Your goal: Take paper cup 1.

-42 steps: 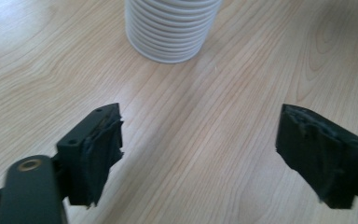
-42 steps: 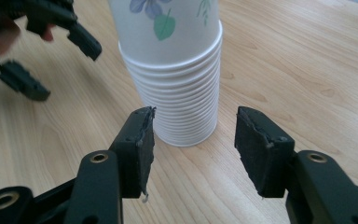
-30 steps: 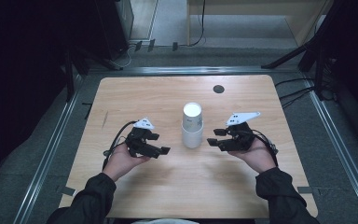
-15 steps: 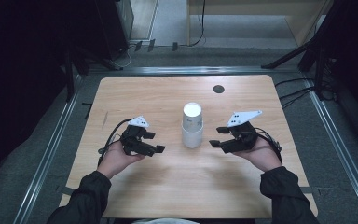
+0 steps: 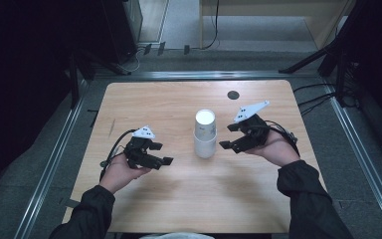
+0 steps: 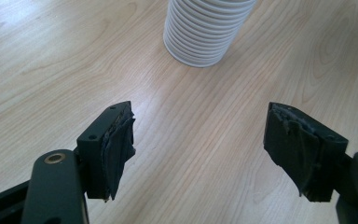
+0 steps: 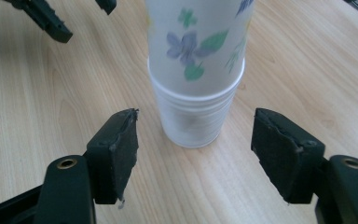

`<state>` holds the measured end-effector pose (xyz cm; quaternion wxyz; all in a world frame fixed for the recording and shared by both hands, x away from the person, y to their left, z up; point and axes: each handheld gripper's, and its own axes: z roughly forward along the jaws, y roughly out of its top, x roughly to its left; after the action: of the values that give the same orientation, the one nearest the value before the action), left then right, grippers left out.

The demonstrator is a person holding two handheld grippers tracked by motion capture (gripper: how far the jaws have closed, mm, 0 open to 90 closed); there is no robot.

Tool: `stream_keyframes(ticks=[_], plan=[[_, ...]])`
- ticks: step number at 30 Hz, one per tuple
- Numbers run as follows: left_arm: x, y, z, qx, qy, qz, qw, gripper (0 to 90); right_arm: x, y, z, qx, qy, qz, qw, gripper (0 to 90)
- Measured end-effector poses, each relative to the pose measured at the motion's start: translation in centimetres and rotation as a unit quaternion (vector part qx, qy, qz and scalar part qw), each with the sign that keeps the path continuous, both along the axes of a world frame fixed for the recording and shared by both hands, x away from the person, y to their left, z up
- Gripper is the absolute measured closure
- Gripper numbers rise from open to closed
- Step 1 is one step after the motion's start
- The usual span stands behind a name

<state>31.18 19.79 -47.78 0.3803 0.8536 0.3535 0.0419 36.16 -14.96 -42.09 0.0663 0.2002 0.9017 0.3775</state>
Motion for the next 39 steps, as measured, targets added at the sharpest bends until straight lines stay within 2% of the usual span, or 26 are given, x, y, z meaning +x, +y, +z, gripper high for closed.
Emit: stream_keyframes(ticks=[3,7,9,19,21,22,23,24,28,31,32,33,34,35,36,39], plan=[[-0.2,0.0,0.0,0.002,0.0,-0.005,1.0,24.2,0.8,0.3,0.7,0.006,0.007,0.003,1.0,30.0],[-0.7,-0.2,-0.1,0.01,-0.012,-0.011,0.9998,24.2,1.7,0.7,1.4,0.015,0.013,-0.001,0.9998,28.0],[-0.8,-0.1,-0.1,0.016,-0.018,-0.014,0.9996,24.2,2.0,1.1,1.6,0.014,0.014,0.001,0.9998,26.9],[-1.5,0.6,-0.1,0.006,-0.02,-0.004,0.9998,24.1,3.6,3.5,2.1,-0.005,0.024,0.023,0.9994,23.4],[-1.6,0.8,-0.1,0.009,-0.02,-0.004,0.9998,24.1,3.9,4.0,2.2,-0.013,0.029,0.03,0.999,22.6],[-1.7,0.8,-0.2,0.008,-0.019,-0.004,0.9998,24.1,4.1,4.5,2.5,-0.026,0.034,0.036,0.9984,22.2],[-1.7,0.8,-0.2,0.008,-0.019,-0.004,0.9998,24.0,4.1,4.5,2.5,-0.026,0.034,0.036,0.9984,22.2],[-1.7,0.8,-0.2,0.009,-0.019,-0.004,0.9998,24.1,4.3,5.0,2.7,-0.037,0.032,0.041,0.9979,21.8],[-1.8,0.8,-0.3,0.013,-0.018,-0.006,0.9997,24.0,4.6,5.8,3.1,-0.052,0.032,0.049,0.997,21.6],[-1.9,0.8,-0.3,0.013,-0.019,-0.008,0.9997,24.0,4.9,6.7,3.5,-0.069,0.038,0.055,0.9954,21.5],[-1.9,0.7,-0.3,0.012,-0.017,-0.011,0.9997,23.6,5.1,7.3,3.6,-0.082,0.043,0.054,0.9942,22.2],[-2.0,0.7,-0.3,0.013,-0.018,-0.011,0.9997,23.6,5.1,7.3,3.6,-0.082,0.043,0.054,0.9942,22.2],[-1.9,0.6,-0.3,0.013,-0.009,-0.011,0.9998,22.9,5.2,7.7,3.7,-0.091,0.053,0.053,0.9931,24.5],[-1.9,0.6,-0.3,0.013,-0.009,-0.011,0.9998,21.4,5.2,7.7,3.7,-0.091,0.053,0.053,0.9931,24.5],[-1.9,0.6,-0.3,0.011,-0.003,-0.012,0.9999,20.3,5.2,8.0,3.9,-0.096,0.052,0.055,0.9925,29.7],[-1.9,0.5,-0.3,0.012,-0.005,-0.013,0.9998,19.2,5.1,8.2,4.0,-0.101,0.054,0.056,0.9919,30.7]])
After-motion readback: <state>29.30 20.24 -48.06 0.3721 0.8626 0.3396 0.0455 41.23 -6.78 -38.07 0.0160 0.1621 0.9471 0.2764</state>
